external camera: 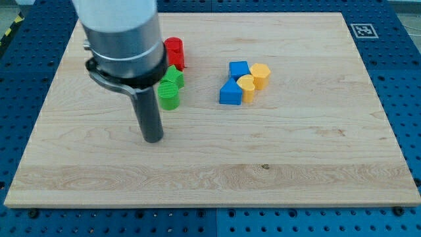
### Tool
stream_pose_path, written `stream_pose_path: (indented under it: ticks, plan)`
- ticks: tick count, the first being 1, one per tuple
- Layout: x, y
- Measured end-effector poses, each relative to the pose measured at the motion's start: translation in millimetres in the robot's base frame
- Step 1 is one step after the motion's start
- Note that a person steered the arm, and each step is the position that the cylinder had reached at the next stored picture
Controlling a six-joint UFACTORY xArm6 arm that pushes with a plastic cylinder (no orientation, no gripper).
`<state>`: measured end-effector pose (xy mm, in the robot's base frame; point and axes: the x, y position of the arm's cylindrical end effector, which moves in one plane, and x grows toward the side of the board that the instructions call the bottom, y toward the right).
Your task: Place the green blocks in a horizontal line
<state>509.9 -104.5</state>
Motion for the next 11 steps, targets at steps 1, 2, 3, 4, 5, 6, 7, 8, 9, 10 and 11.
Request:
stream_pose_path:
  ticks: [1, 2, 3, 4, 5, 6, 7, 8, 9, 10, 11]
  plan:
    - [-34, 1]
    - [-45, 1]
    - [-48, 5]
    - [-53, 24]
    - [-54, 39]
    - [-61, 40]
    - [-82, 42]
    - [-85, 53]
    - [-89, 64]
    - [-91, 65]
    - [-93, 67]
